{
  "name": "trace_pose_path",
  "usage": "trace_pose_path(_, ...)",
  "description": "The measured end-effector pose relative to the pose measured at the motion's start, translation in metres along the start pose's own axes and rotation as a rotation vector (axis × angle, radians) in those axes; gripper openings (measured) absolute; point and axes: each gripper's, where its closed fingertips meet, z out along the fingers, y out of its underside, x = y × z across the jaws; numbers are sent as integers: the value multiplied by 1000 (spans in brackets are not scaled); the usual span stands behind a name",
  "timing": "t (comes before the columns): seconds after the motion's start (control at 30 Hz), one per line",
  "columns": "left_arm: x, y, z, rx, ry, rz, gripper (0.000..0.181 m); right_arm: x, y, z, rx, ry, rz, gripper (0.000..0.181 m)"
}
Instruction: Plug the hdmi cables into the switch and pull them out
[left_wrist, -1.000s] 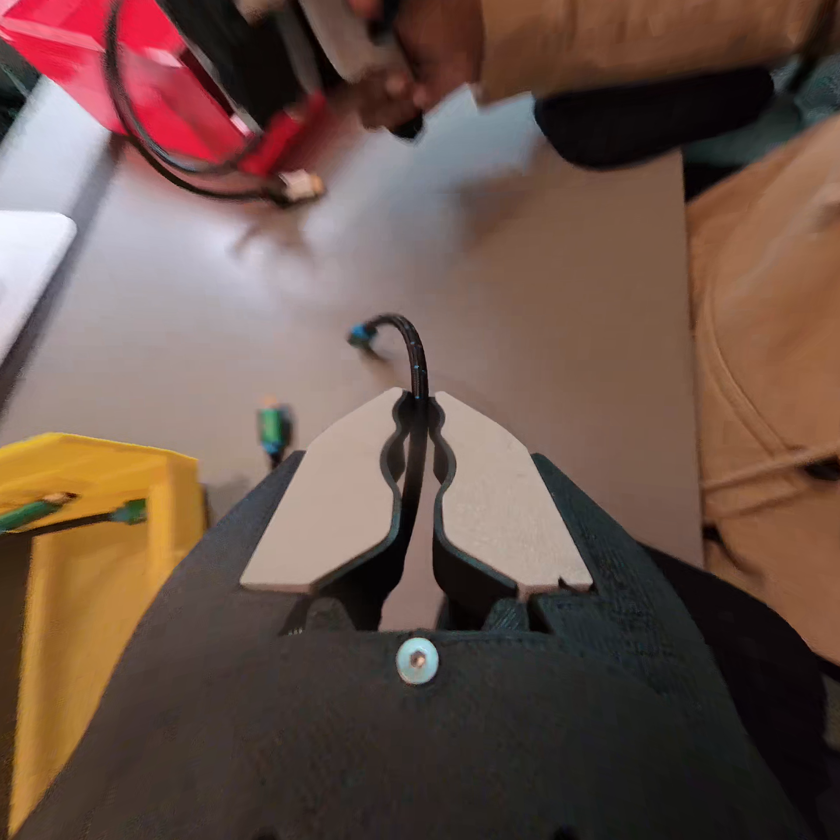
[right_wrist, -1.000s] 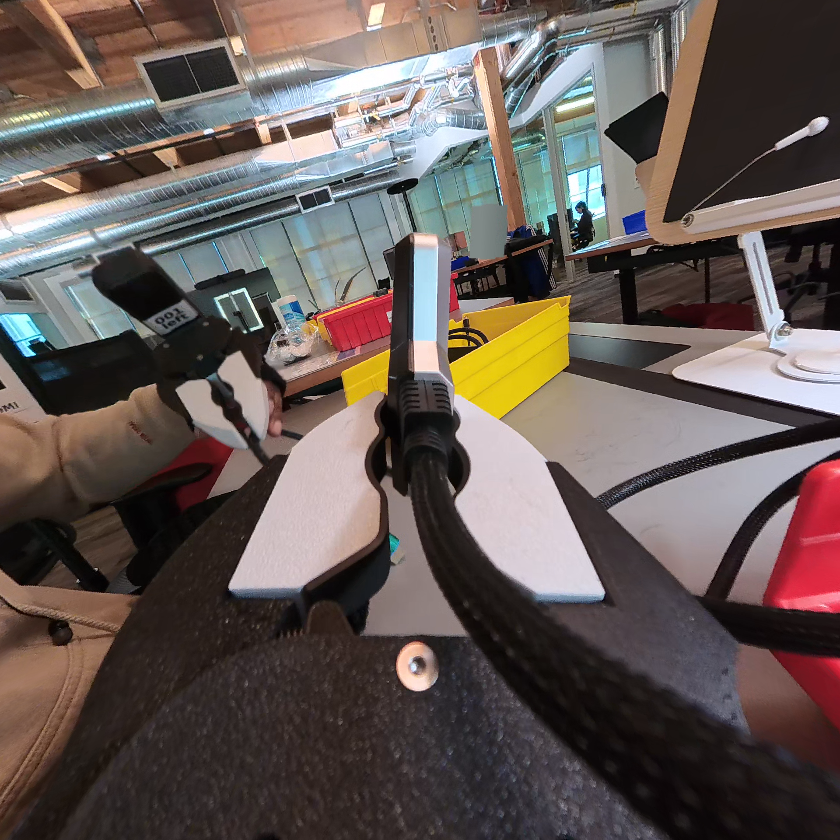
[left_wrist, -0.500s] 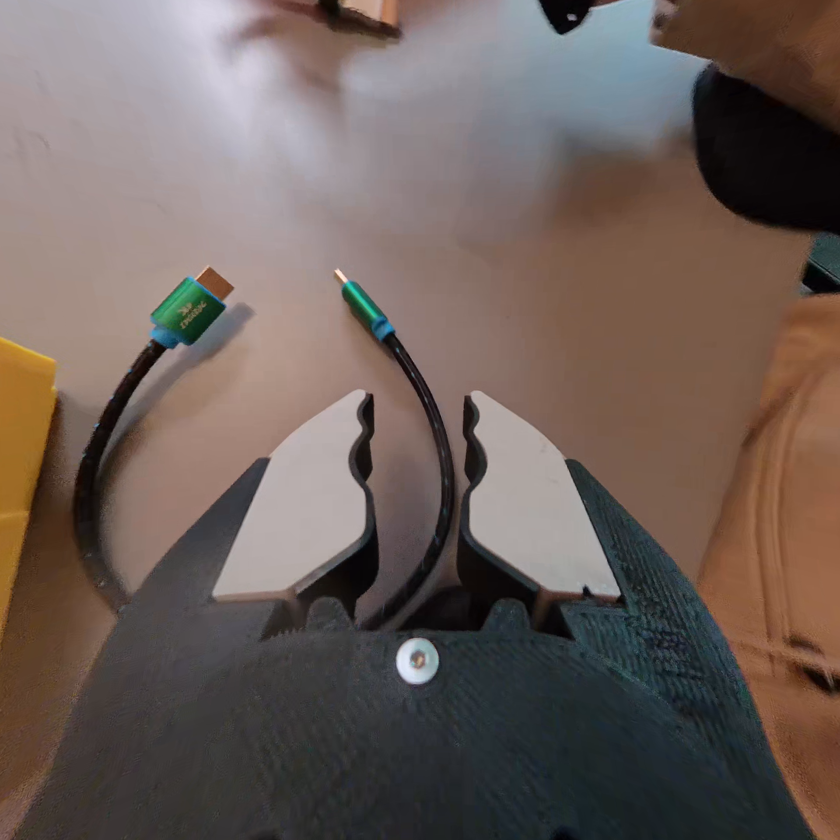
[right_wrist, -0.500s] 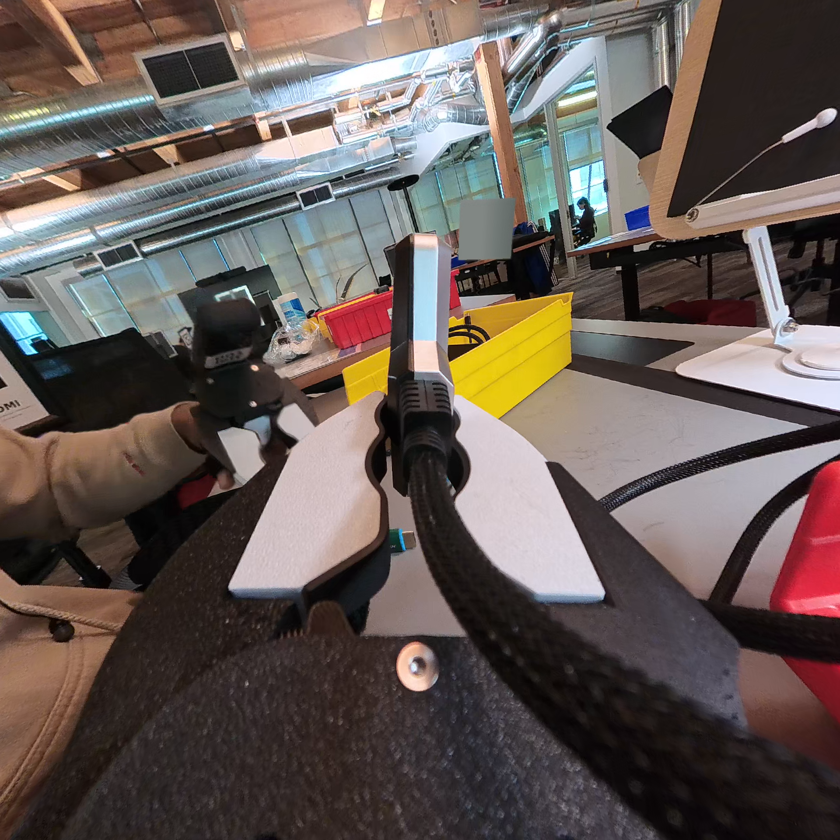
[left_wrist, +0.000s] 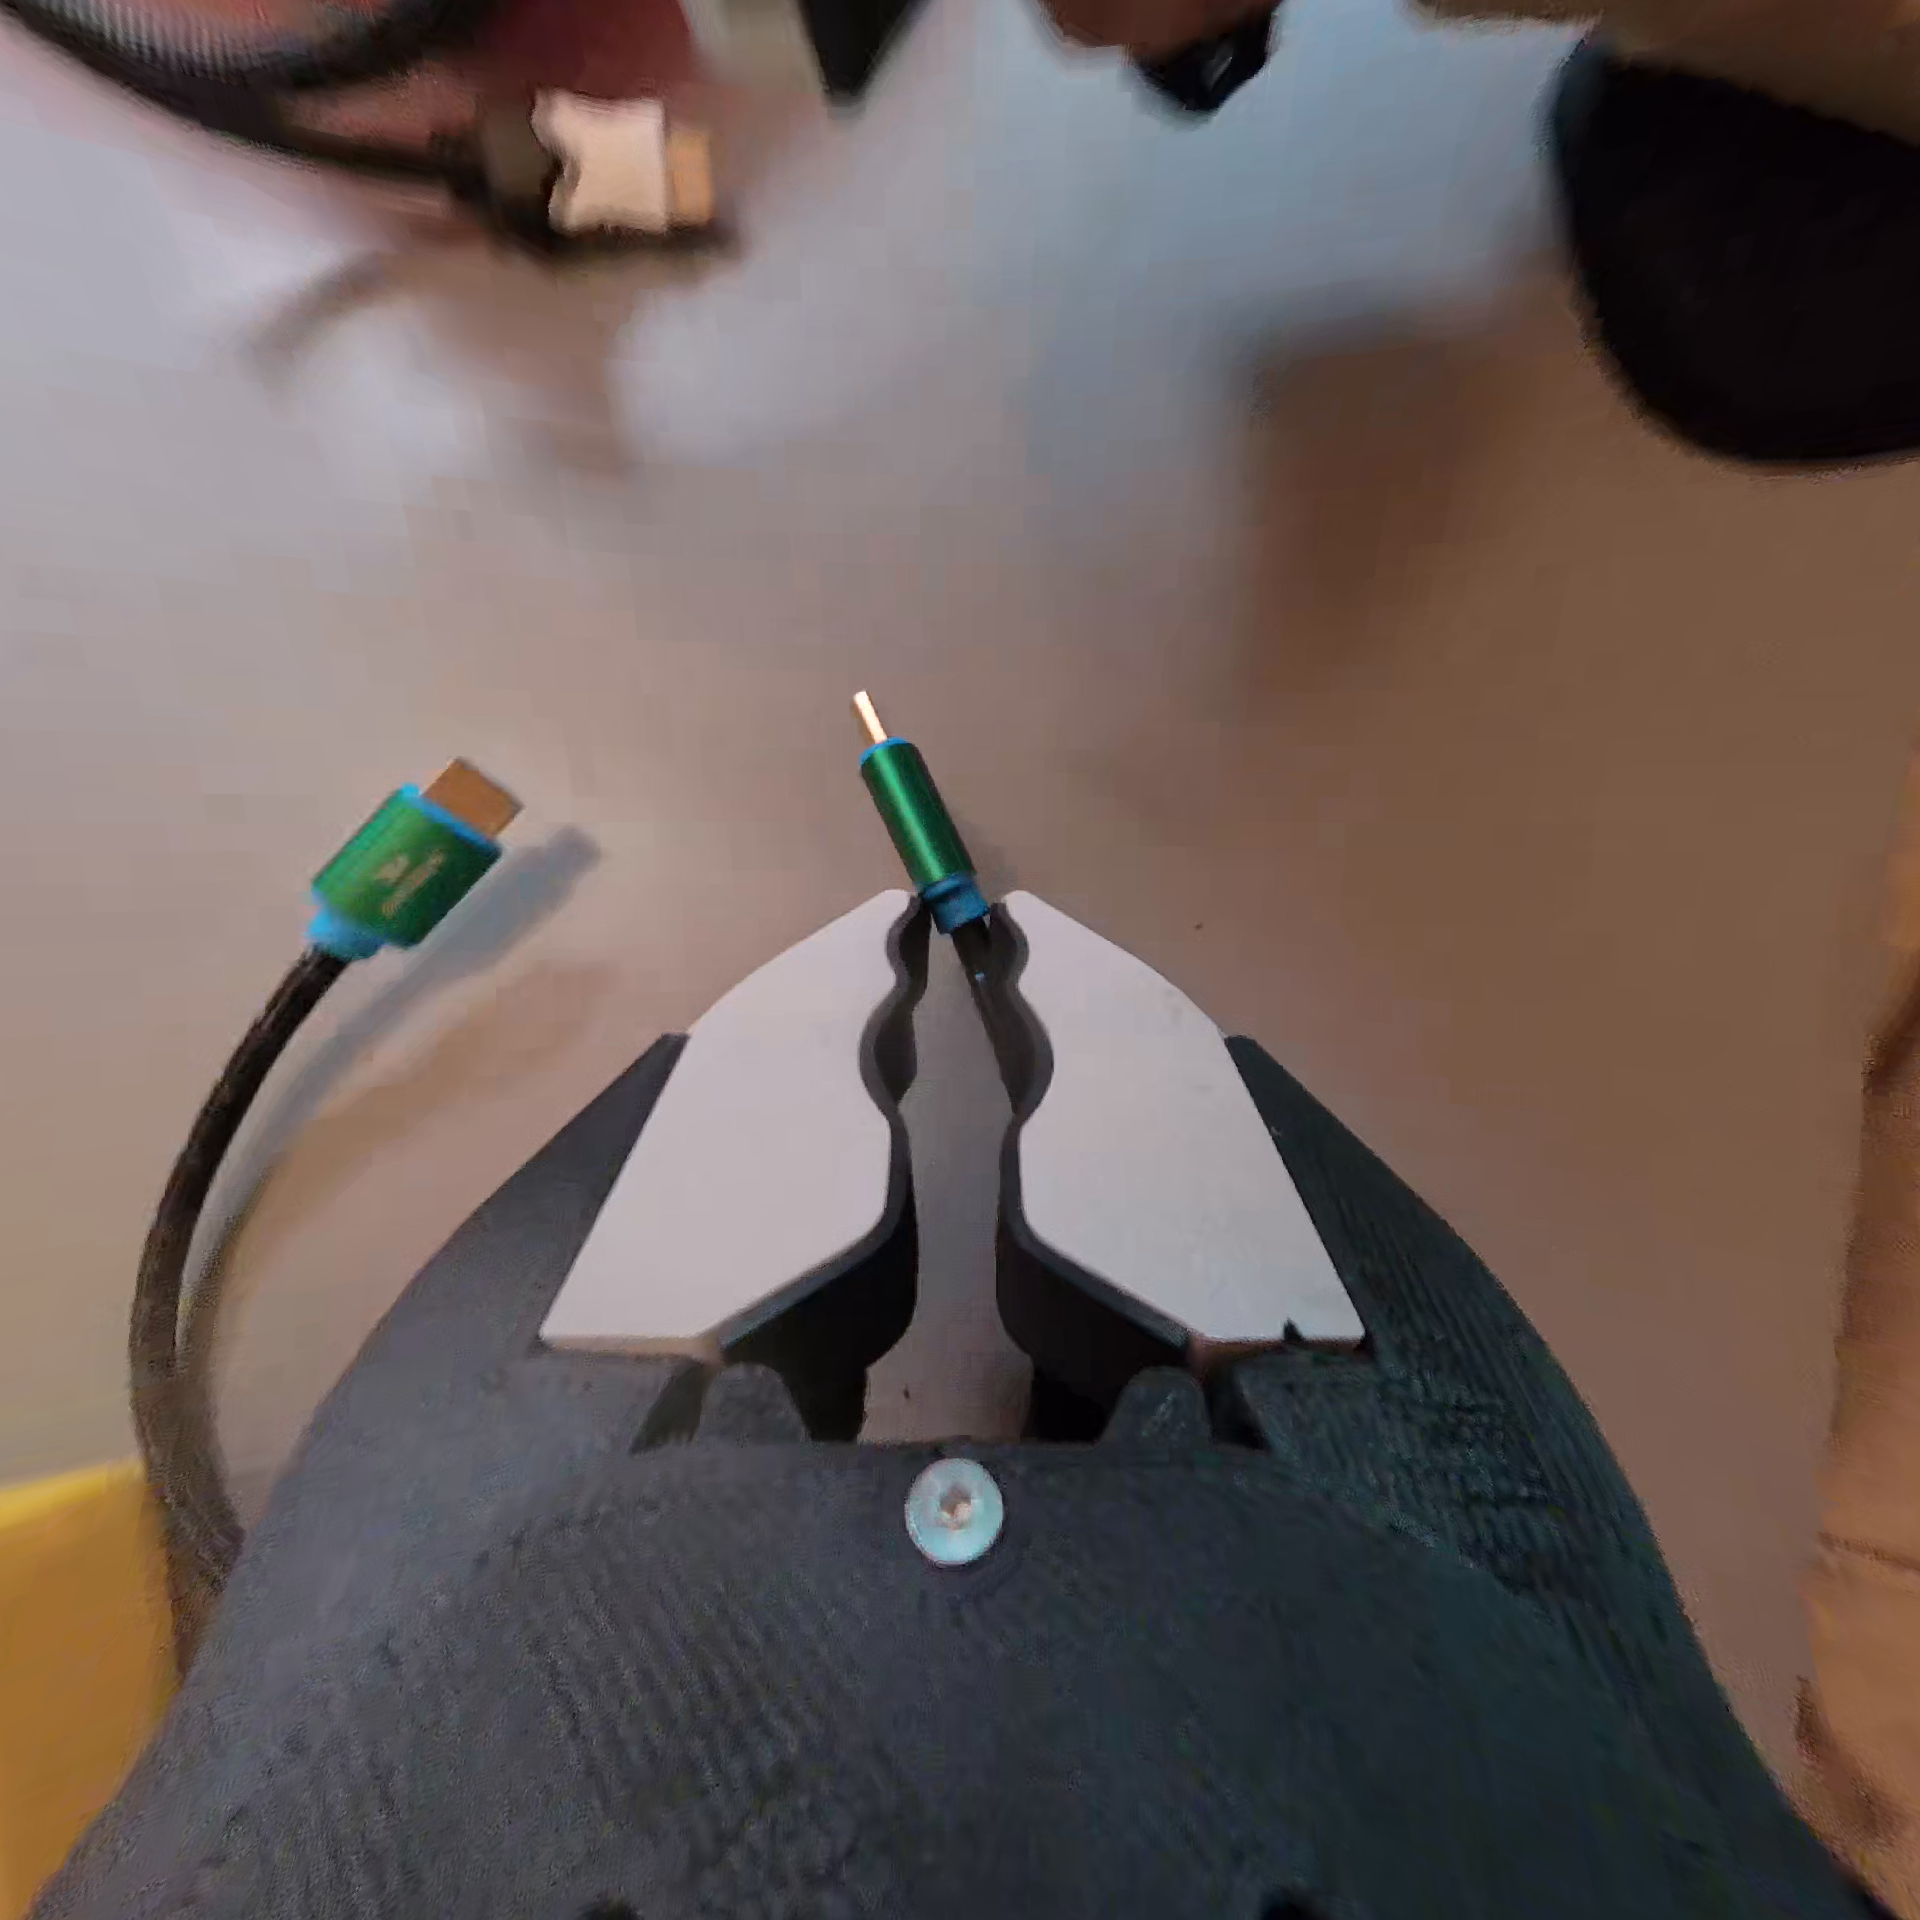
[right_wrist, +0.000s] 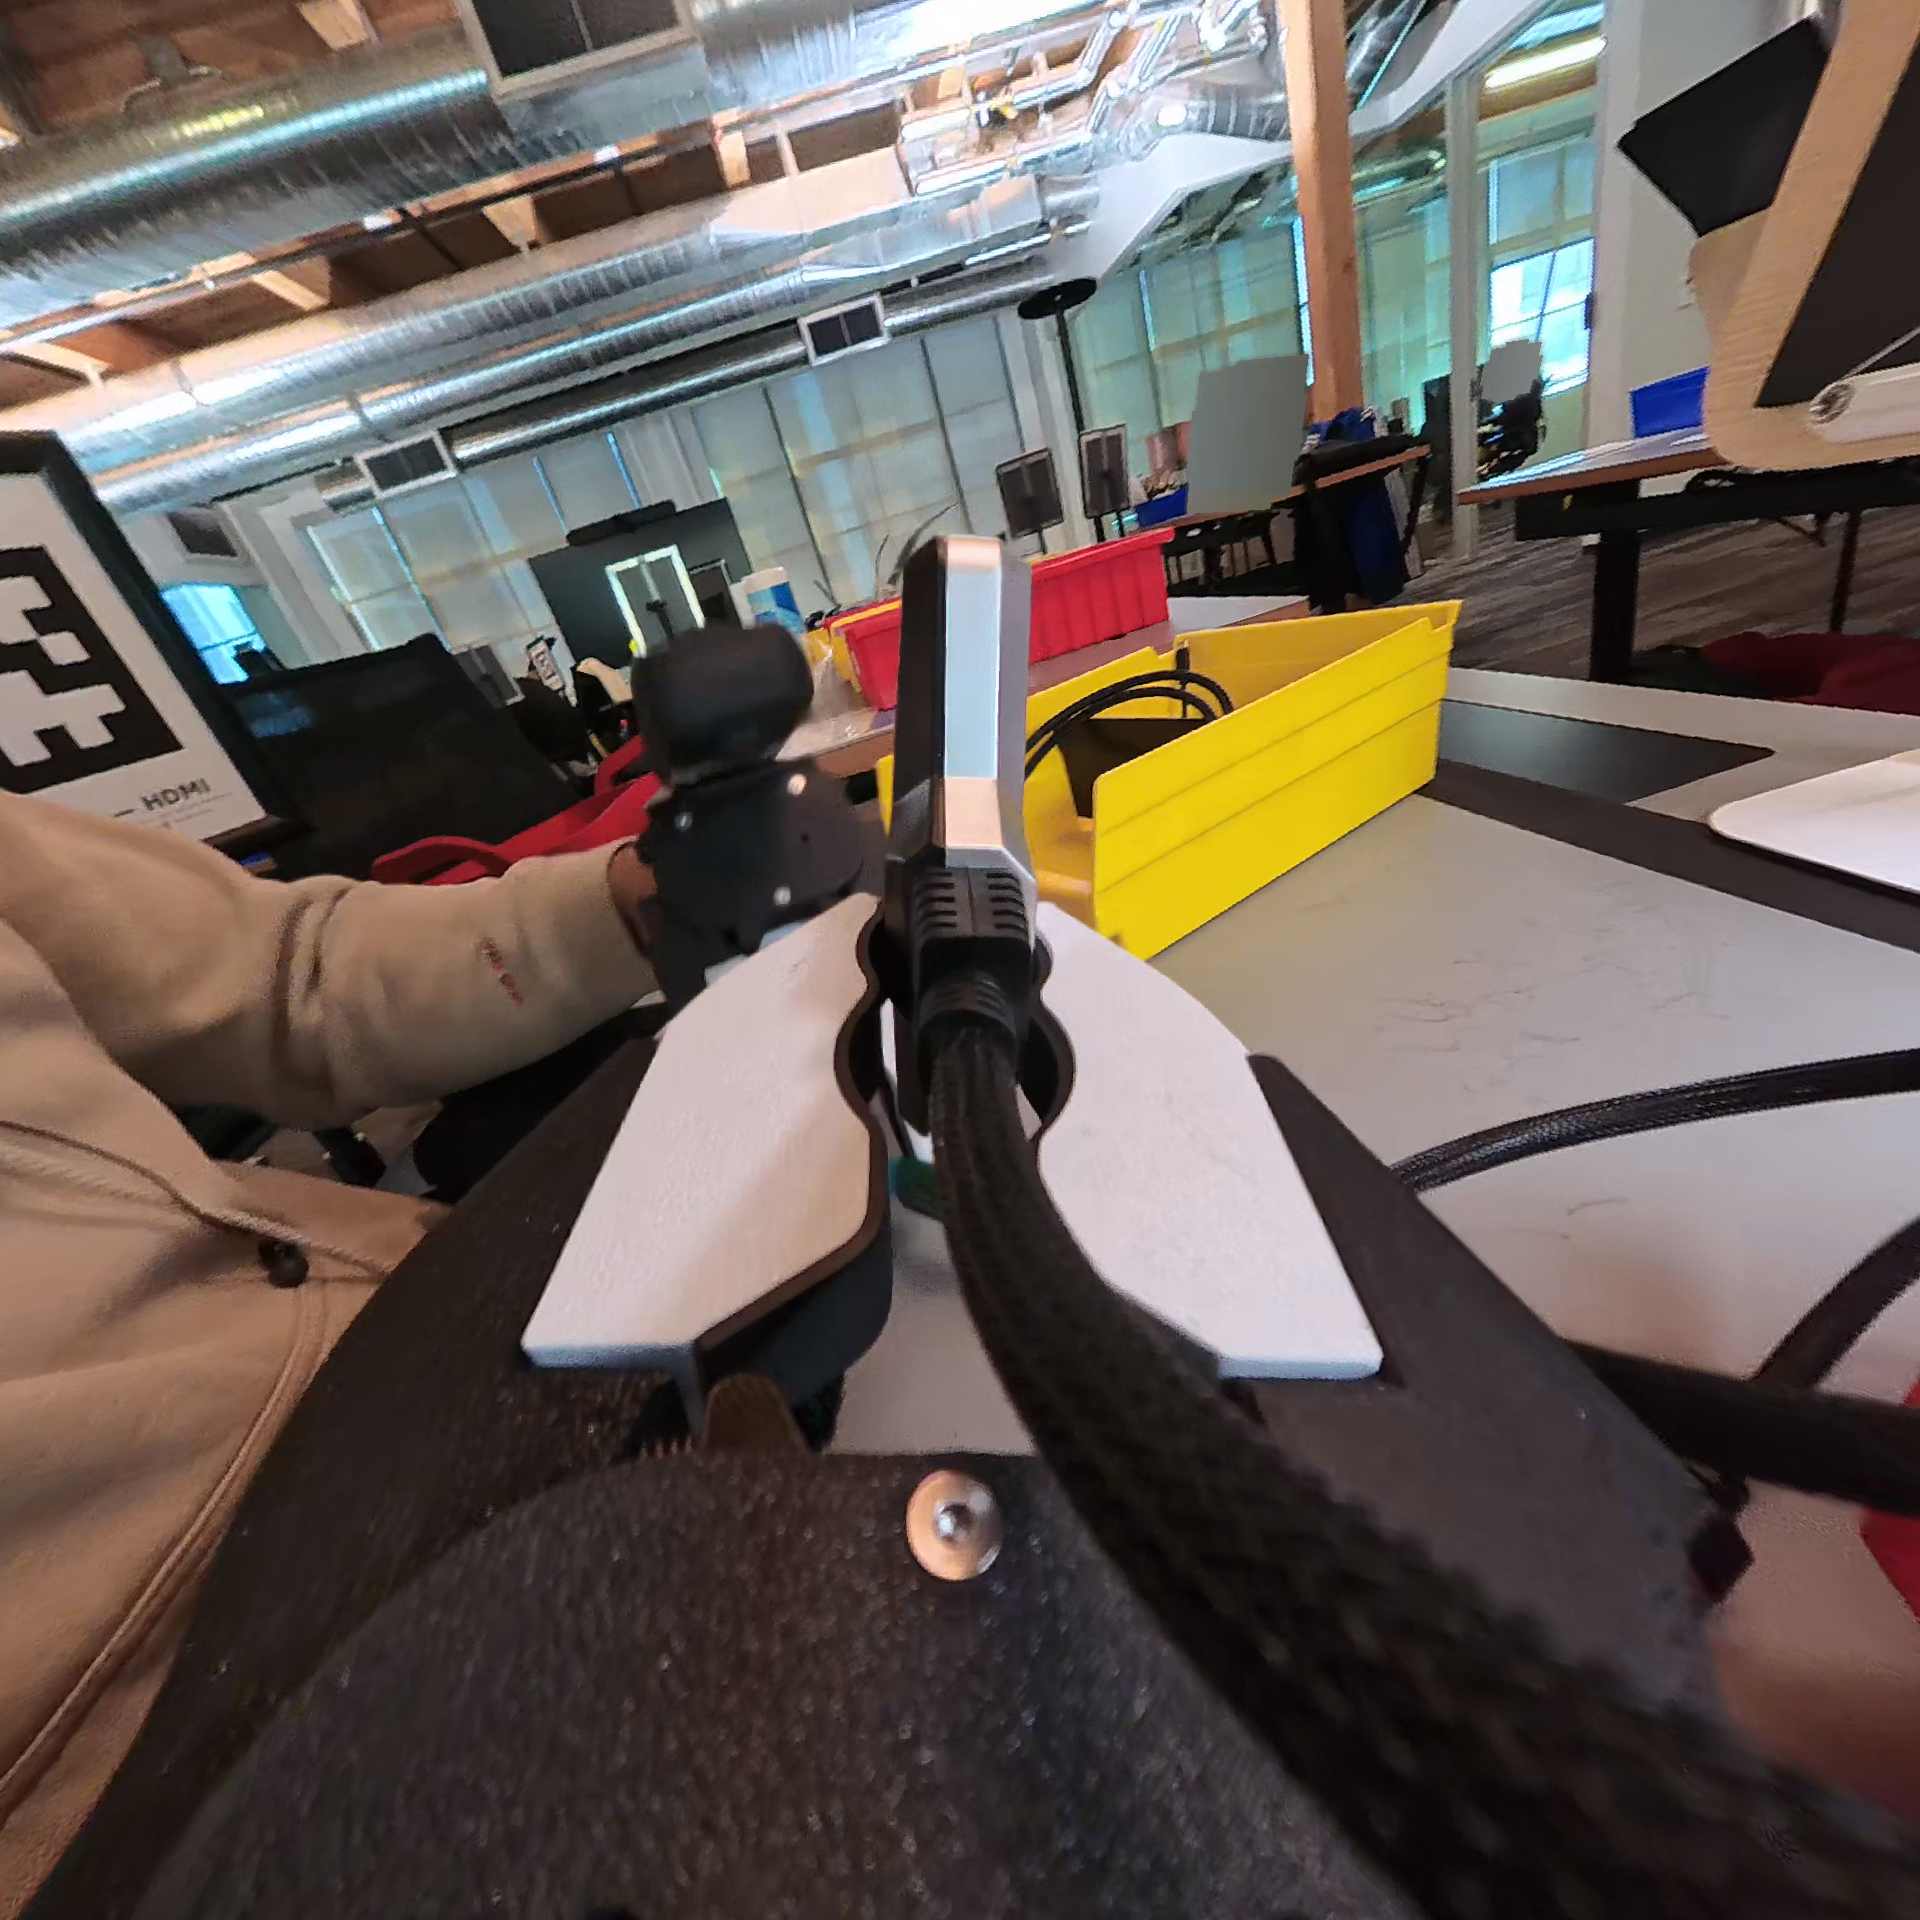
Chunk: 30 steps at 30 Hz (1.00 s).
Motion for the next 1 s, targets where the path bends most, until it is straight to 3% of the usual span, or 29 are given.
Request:
trace_pose_path(0.03, 2, -8, -5, 35, 40, 18, 11, -2, 1, 0, -9, -19, 10, 22)
trace_pose_path(0.17, 13, -27, -26, 186, 200, 55, 11, -18, 10, 0, -64, -140, 61, 22)
trace_pose_path(0.37, 36, -21, -41, 298, 365, 87, 10, -40, 33, 2, -203, -299, 127, 21)
trace_pose_path(0.6, 41, -21, -42, 318, 355, 115, 10, -47, 52, 10, -266, -337, 169, 22)
trace_pose_path(1.0, 28, -33, -42, 414, 286, 74, 11, -32, 26, 21, -43, -239, 203, 22)
